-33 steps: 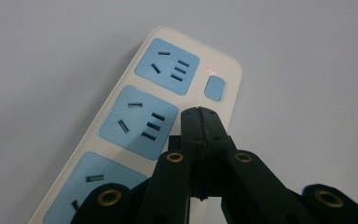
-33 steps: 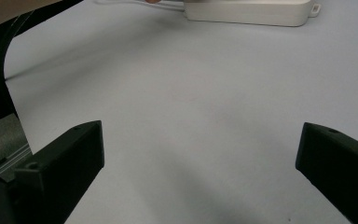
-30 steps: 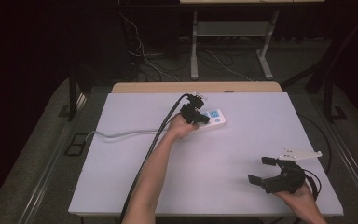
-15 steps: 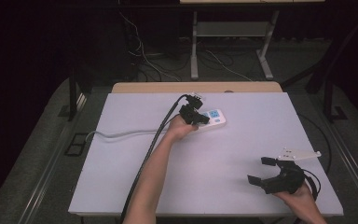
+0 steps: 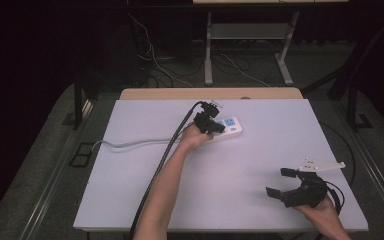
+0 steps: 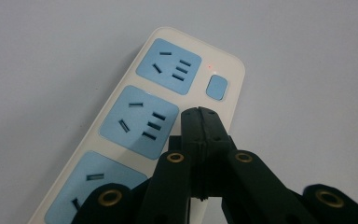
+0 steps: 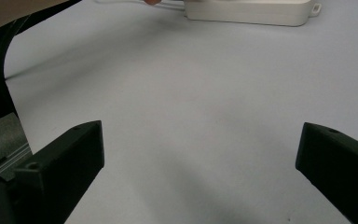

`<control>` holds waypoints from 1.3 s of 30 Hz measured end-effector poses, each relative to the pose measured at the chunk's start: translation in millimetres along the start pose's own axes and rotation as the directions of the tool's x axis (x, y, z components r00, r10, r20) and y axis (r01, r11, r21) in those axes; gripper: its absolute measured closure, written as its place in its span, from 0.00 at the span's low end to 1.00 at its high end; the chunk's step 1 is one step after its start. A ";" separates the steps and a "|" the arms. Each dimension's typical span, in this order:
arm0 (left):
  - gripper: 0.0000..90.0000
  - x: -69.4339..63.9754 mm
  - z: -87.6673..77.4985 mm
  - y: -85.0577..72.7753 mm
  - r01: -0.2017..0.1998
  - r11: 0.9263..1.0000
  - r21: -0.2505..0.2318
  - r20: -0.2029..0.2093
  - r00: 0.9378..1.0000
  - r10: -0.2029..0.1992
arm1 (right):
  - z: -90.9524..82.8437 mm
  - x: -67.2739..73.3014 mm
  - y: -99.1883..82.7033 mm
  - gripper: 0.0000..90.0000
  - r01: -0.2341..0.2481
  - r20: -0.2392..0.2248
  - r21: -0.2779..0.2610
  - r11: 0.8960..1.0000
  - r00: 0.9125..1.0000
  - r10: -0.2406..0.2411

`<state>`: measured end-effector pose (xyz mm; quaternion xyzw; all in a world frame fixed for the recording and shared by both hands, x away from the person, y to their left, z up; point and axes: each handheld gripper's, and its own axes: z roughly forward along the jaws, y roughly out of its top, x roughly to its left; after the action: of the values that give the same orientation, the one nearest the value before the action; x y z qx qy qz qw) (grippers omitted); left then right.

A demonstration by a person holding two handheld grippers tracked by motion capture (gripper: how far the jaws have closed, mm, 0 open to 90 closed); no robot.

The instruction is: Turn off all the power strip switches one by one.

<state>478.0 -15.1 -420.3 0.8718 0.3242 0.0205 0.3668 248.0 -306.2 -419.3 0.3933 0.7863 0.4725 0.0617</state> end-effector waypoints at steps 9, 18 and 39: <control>0.99 0.5 -1.5 5.0 0.005 1.000 -0.003 0.006 1.000 -0.005 | 0.4 -0.1 0.1 0.01 0.000 0.001 0.001 1.000 1.000 0.000; 0.99 -0.2 -6.4 9.4 -0.001 1.000 -0.018 0.006 1.000 0.001 | -0.6 -1.1 -0.1 0.01 0.000 0.001 -0.002 1.000 1.000 0.000; 0.99 -16.6 -9.1 35.6 -0.053 0.998 -0.036 0.006 0.999 0.053 | -2.9 -1.5 0.0 0.01 -0.009 0.002 -0.011 1.000 1.000 0.009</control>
<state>482.0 -37.6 -387.1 0.8733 0.2993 0.0330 0.3829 247.6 -309.1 -418.2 0.3971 0.7818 0.4766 0.0626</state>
